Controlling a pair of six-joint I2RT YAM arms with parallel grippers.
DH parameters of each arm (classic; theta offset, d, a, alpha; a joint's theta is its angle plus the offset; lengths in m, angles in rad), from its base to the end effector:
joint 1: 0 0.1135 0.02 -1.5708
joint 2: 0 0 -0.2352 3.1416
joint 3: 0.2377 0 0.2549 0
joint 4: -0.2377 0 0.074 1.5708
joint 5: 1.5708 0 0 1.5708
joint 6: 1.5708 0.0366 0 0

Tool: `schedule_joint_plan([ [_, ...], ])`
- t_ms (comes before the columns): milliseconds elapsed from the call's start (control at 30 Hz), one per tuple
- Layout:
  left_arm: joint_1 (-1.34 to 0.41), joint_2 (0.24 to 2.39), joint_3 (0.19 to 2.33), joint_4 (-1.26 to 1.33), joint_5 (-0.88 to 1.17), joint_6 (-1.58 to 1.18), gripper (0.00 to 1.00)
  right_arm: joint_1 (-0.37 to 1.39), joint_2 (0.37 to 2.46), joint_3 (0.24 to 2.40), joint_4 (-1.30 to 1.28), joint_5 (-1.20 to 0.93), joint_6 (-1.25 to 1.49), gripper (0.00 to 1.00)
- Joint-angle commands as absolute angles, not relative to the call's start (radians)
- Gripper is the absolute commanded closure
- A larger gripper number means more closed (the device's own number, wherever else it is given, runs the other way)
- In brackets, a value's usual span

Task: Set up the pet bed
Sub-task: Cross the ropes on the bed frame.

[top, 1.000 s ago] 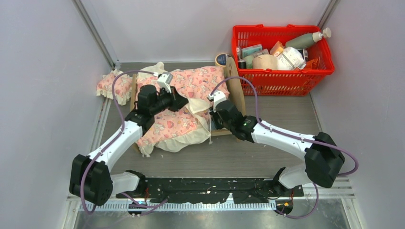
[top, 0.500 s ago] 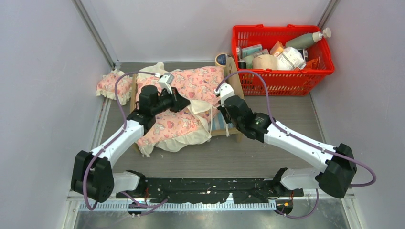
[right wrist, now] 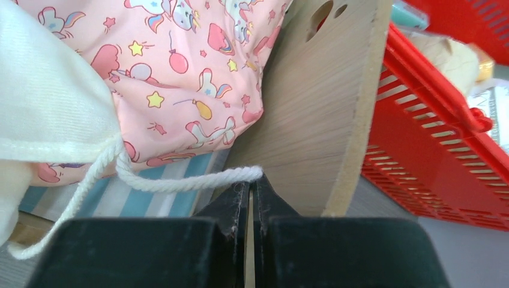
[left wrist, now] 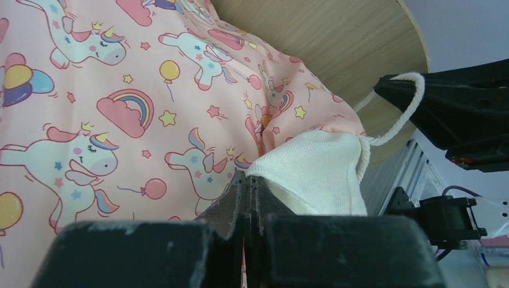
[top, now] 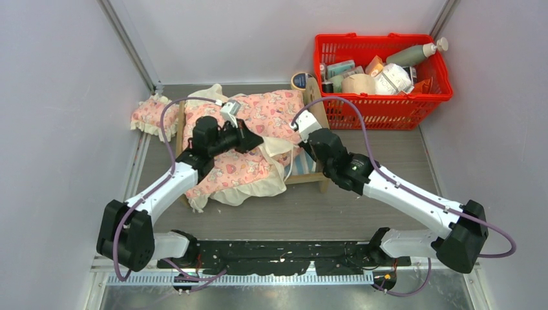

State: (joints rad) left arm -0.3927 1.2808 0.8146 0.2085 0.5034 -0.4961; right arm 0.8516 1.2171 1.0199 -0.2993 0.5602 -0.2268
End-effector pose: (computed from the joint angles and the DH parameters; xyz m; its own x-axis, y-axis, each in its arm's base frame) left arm 0.2737 -0.1325 0.2541 -0.5718 -0.2145 -0.7919 0.5617 0.6011 -0.5684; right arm 0.2027 0.2020 0.2944 -0.2317 -0.5537 -0.7998 -0.3917 0.8057 -0.4443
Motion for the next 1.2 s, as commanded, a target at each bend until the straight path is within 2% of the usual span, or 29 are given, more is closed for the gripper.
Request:
schedule_joint_plan([
  [0,-0.406,1.290,0.824,0.268,0.526,-0.512,1.00,0.864,1.146,0.960,-0.139,0.571,-0.373,0.95],
  [200,-0.407,1.291,0.829,0.270,0.523,-0.512,1.00,0.866,1.116,0.843,-0.008,0.509,-0.468,0.95],
  [500,-0.413,1.276,0.815,0.267,0.524,-0.508,1.00,0.867,1.140,0.826,-0.167,0.514,-0.206,0.94],
  [567,-0.419,1.273,0.810,0.268,0.523,-0.507,1.00,0.867,1.161,0.858,-0.249,0.515,-0.133,0.86],
  [600,-0.423,1.273,0.807,0.269,0.524,-0.506,1.00,0.867,1.169,0.893,-0.282,0.517,-0.108,0.77],
  [667,-0.435,1.273,0.801,0.274,0.523,-0.505,1.00,0.867,1.185,0.965,-0.392,0.516,-0.011,0.66],
  [733,-0.452,1.272,0.795,0.280,0.523,-0.502,1.00,0.867,1.190,1.037,-0.497,0.459,0.084,0.58],
  [967,-0.576,1.260,0.787,0.291,0.474,-0.449,1.00,0.868,1.064,1.111,-0.646,0.347,0.319,0.52],
  [1167,-0.632,1.269,0.793,0.294,0.424,-0.441,1.00,0.868,1.039,1.131,-0.734,0.441,0.328,0.51],
])
